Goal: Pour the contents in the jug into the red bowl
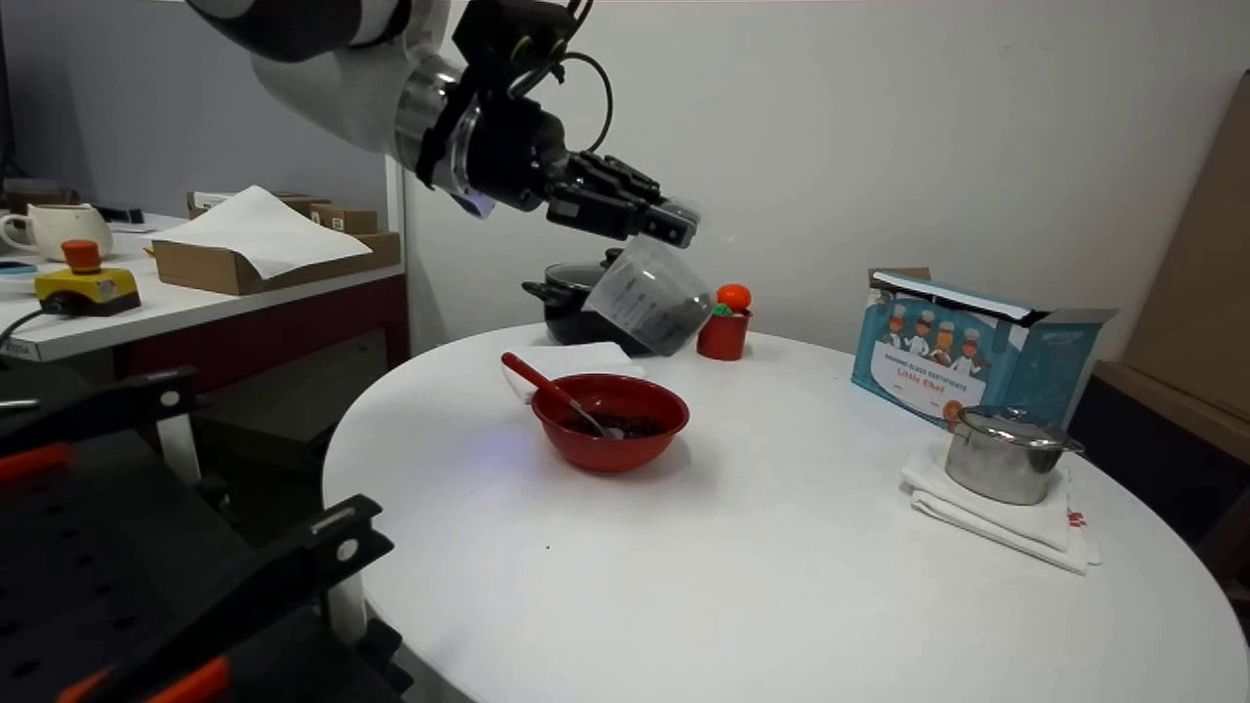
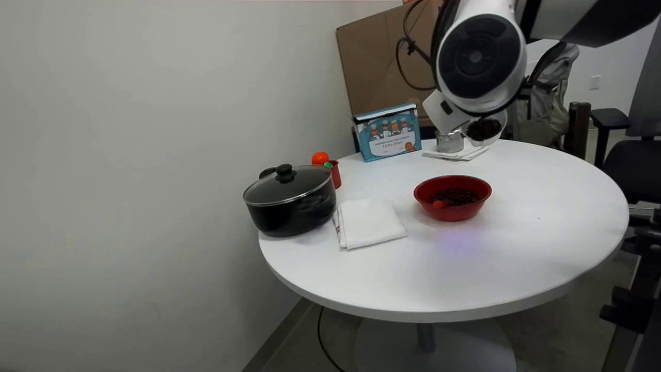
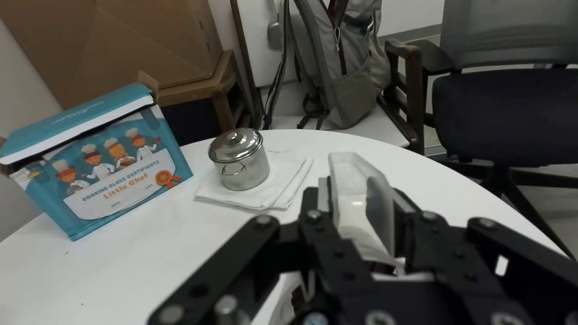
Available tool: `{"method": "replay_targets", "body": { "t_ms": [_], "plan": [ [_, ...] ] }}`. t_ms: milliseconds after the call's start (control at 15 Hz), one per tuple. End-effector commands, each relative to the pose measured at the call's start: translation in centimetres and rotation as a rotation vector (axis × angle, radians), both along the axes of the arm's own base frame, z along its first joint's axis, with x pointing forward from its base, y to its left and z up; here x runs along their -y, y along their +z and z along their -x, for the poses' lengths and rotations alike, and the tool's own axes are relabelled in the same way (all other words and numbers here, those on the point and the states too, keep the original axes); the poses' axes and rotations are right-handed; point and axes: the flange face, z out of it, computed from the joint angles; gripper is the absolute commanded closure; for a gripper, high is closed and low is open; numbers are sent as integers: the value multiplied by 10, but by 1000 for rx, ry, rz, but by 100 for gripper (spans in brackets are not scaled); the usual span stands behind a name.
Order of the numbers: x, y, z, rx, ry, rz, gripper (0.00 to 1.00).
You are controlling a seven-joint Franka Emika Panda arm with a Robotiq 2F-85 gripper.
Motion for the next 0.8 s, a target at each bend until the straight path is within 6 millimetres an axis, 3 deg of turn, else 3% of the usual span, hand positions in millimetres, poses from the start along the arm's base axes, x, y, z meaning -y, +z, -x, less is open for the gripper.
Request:
{"method": "replay_targets", "body": {
  "t_ms": [0, 267, 733],
  "plan": [
    [-14, -10, 27, 96, 56, 15, 87],
    [-32, -20, 28, 170, 89, 25, 87],
    [-28, -43, -9, 261, 149, 200, 87]
  ]
}}
